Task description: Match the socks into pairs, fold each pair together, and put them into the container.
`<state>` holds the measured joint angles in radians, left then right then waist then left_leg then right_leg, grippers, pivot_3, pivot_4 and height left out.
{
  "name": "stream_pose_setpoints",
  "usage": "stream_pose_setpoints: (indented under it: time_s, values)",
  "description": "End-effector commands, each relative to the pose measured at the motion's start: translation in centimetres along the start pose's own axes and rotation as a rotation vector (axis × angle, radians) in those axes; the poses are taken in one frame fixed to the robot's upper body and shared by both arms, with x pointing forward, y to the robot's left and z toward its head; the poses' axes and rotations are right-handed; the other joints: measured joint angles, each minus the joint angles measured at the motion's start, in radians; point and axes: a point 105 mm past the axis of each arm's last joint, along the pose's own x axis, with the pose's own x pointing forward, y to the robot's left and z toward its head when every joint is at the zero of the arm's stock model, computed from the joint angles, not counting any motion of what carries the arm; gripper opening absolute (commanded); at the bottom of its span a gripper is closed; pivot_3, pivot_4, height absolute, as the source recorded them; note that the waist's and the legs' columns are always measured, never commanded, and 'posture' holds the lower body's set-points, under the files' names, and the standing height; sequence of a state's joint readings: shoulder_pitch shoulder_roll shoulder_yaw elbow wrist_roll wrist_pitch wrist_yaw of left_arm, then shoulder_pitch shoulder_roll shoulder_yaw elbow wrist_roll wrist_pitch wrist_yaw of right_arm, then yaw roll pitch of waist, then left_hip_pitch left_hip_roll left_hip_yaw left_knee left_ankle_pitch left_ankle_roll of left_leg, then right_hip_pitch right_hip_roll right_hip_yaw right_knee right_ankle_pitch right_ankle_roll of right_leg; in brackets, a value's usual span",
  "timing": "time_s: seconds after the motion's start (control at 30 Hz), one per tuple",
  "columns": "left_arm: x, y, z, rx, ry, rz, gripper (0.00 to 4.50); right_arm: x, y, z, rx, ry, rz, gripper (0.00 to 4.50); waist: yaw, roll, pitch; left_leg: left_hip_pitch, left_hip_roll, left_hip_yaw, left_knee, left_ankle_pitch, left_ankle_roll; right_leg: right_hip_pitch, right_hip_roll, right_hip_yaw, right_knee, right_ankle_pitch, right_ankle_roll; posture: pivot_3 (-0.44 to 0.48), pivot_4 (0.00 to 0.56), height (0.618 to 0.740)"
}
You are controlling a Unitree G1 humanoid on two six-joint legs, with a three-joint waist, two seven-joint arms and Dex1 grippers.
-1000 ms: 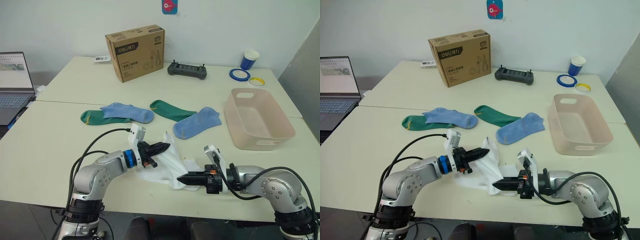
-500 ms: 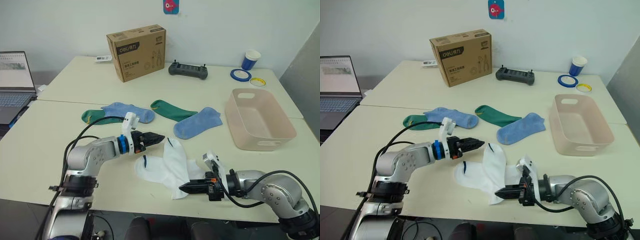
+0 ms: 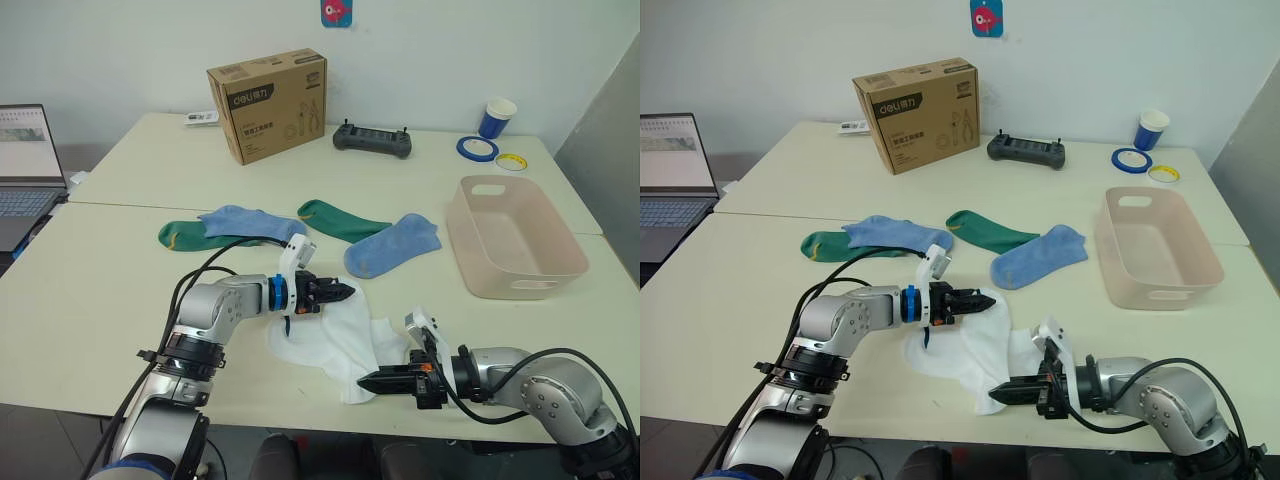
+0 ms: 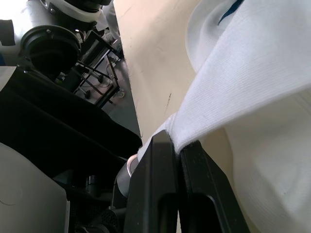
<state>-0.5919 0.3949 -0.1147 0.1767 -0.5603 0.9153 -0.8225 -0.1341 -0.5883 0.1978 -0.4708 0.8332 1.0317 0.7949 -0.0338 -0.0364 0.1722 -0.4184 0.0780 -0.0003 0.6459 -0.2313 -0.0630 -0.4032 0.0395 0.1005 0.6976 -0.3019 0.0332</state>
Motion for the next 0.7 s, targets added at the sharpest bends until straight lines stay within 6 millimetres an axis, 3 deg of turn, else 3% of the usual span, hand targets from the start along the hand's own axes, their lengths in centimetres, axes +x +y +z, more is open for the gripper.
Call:
stream_pose_setpoints:
  time_s: [0.03, 0.1, 0.27, 0.5, 0.7]
  values:
    - [-1.0, 0.2, 1.3, 0.036, -0.046, 0.008, 0.52, -0.2, 0.8, 0.7, -0.045, -0.016, 0.011, 0.0, 0.0, 0.0, 0.0, 0.0, 0.0, 0.0, 0.0, 0.0, 0.0, 0.0, 0.0, 0.0, 0.0, 0.0, 0.0, 0.0, 0.15, 0.74]
    - [-1.6, 0.2, 1.6, 0.026, -0.08, 0.007, 0.04, -0.4, 0.9, 0.7, -0.047, -0.016, 0.013, 0.0, 0.0, 0.0, 0.0, 0.0, 0.0, 0.0, 0.0, 0.0, 0.0, 0.0, 0.0, 0.0, 0.0, 0.0, 0.0, 0.0, 0.15, 0.74]
    - [-3.5, -0.1, 1.8, 0.017, -0.175, 0.031, 0.04, -1.2, 0.8, 1.3, -0.055, -0.013, 0.017, 0.0, 0.0, 0.0, 0.0, 0.0, 0.0, 0.0, 0.0, 0.0, 0.0, 0.0, 0.0, 0.0, 0.0, 0.0, 0.0, 0.0, 0.15, 0.74]
    - [-6.8, -0.2, 1.0, -0.044, -0.344, 0.143, 0.04, -2.8, -1.1, 3.0, -0.073, 0.039, 0.023, 0.0, 0.0, 0.0, 0.0, 0.0, 0.0, 0.001, 0.001, 0.0, 0.0, 0.001, 0.0, 0.0, 0.0, 0.0, 0.0, 0.0, 0.15, 0.74]
    - [-7.1, -0.5, -0.9, -0.065, -0.397, 0.245, 0.04, -2.9, -2.8, 4.2, -0.103, 0.089, 0.033, 0.0, 0.002, 0.0, 0.0, 0.001, 0.0, 0.001, 0.0, 0.0, 0.0, 0.001, -0.001, 0.0, 0.0, 0.0, 0.0, 0.0, 0.15, 0.74]
